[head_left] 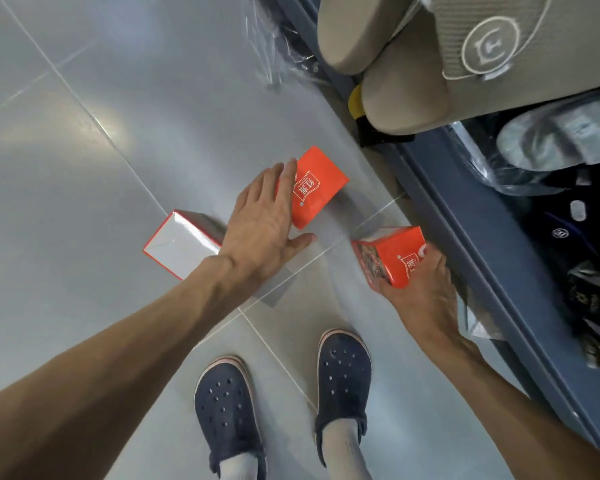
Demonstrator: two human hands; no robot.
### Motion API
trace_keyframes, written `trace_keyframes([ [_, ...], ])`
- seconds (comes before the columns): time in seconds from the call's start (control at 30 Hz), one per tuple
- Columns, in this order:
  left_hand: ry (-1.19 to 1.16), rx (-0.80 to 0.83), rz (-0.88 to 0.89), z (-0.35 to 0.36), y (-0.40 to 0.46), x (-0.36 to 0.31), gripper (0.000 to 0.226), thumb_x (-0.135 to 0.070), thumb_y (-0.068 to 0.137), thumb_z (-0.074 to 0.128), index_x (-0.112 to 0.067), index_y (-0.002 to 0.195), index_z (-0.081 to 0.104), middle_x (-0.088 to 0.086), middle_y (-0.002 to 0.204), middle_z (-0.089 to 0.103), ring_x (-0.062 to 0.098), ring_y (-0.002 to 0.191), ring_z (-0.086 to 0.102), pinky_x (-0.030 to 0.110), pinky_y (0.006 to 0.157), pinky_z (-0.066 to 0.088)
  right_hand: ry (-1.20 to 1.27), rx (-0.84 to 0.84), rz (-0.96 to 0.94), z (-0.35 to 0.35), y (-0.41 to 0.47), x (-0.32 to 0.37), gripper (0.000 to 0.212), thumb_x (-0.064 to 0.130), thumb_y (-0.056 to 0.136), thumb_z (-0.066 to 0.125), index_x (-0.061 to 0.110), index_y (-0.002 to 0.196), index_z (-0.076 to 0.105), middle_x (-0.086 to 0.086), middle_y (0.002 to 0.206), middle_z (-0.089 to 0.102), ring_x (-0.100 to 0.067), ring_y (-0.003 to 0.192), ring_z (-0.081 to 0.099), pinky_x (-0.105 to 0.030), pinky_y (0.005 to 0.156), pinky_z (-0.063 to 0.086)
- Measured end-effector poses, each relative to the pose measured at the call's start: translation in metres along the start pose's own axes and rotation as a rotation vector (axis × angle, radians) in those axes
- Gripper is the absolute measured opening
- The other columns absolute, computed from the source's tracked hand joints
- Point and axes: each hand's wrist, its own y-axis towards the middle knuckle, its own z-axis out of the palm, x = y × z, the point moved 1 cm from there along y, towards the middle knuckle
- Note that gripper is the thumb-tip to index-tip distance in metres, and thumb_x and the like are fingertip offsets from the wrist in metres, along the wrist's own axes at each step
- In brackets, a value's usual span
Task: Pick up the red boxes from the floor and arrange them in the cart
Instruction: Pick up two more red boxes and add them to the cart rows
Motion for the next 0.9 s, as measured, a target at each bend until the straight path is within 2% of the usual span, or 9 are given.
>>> trace_keyframes([
  [0.1, 0.018, -0.001, -0.054, -0.003, 0.005, -0.009, 0.118, -0.060, 0.080, 0.073, -0.010, 0.160, 0.001, 0.015, 0.164, 0.022, 0.034, 0.150, 0.023, 0.047, 0.123, 0.024, -0.049, 0.012, -0.042, -0.019, -0.013, -0.003, 0.115, 0.063, 0.065, 0.088, 0.017, 0.151, 0.027, -0.012, 0.142, 0.052, -0.036, 0.127, 0.058, -0.051, 0.107, 0.046],
  [0.27, -0.005, 0.050, -0.174, 0.002, 0.041, -0.031, 0.129, -0.061, 0.075, 0.077, -0.009, 0.159, -0.005, 0.011, 0.163, 0.022, 0.033, 0.148, 0.025, 0.048, 0.121, 0.026, -0.053, 0.020, -0.049, -0.044, -0.031, -0.013, 0.115, 0.061, 0.062, 0.089, 0.019, 0.149, 0.027, -0.013, 0.140, 0.053, -0.036, 0.122, 0.061, -0.055, 0.101, 0.052],
  [0.33, 0.018, 0.082, -0.231, 0.011, 0.050, -0.039, 0.125, -0.050, 0.076, 0.081, -0.008, 0.159, -0.002, 0.011, 0.155, 0.031, 0.034, 0.138, 0.038, 0.046, 0.114, 0.034, -0.052, 0.021, -0.043, -0.047, -0.035, -0.016, 0.114, 0.061, 0.061, 0.089, 0.022, 0.148, 0.027, -0.013, 0.138, 0.054, -0.037, 0.120, 0.062, -0.056, 0.100, 0.052],
  [0.4, 0.083, 0.066, -0.269, 0.016, 0.053, -0.042, 0.110, -0.033, 0.078, 0.080, -0.009, 0.157, 0.008, 0.010, 0.143, 0.041, 0.034, 0.120, 0.050, 0.044, 0.100, 0.043, -0.038, 0.025, -0.041, -0.049, -0.041, -0.016, 0.112, 0.062, 0.061, 0.088, 0.026, 0.147, 0.024, -0.011, 0.138, 0.054, -0.036, 0.119, 0.062, -0.057, 0.100, 0.053],
  [0.47, 0.072, 0.064, -0.282, 0.012, 0.047, -0.041, 0.099, -0.021, 0.076, 0.077, -0.011, 0.153, 0.016, 0.008, 0.136, 0.045, 0.034, 0.110, 0.053, 0.043, 0.092, 0.044, -0.043, 0.041, -0.062, -0.055, -0.048, -0.014, 0.111, 0.063, 0.063, 0.087, 0.028, 0.146, 0.022, -0.009, 0.139, 0.053, -0.034, 0.120, 0.061, -0.057, 0.100, 0.054],
  [0.53, 0.015, 0.084, -0.238, -0.002, 0.031, -0.038, 0.098, -0.020, 0.074, 0.076, -0.013, 0.153, 0.018, 0.006, 0.136, 0.044, 0.034, 0.109, 0.053, 0.043, 0.091, 0.043, -0.057, 0.049, -0.098, -0.066, -0.057, -0.012, 0.112, 0.061, 0.063, 0.089, 0.027, 0.147, 0.023, -0.008, 0.138, 0.053, -0.032, 0.120, 0.060, -0.056, 0.098, 0.055],
  [0.7, -0.041, 0.093, -0.096, -0.094, -0.040, -0.046, 0.104, -0.028, 0.074, 0.077, -0.013, 0.156, 0.015, 0.006, 0.141, 0.041, 0.033, 0.119, 0.049, 0.044, 0.098, 0.042, -0.104, 0.048, -0.215, -0.137, -0.094, 0.033, 0.108, 0.055, 0.065, 0.091, 0.020, 0.147, 0.030, -0.008, 0.135, 0.056, -0.031, 0.120, 0.060, -0.050, 0.098, 0.054],
  [0.9, -0.109, 0.030, -0.105, -0.276, -0.146, -0.074, 0.094, -0.025, 0.068, 0.074, -0.019, 0.149, 0.029, 0.003, 0.135, 0.048, 0.030, 0.117, 0.051, 0.041, 0.097, 0.042, -0.140, 0.060, -0.392, -0.291, -0.173, 0.140, 0.100, 0.054, 0.069, 0.086, 0.017, 0.147, 0.036, -0.005, 0.132, 0.057, -0.027, 0.122, 0.056, -0.041, 0.100, 0.048],
])
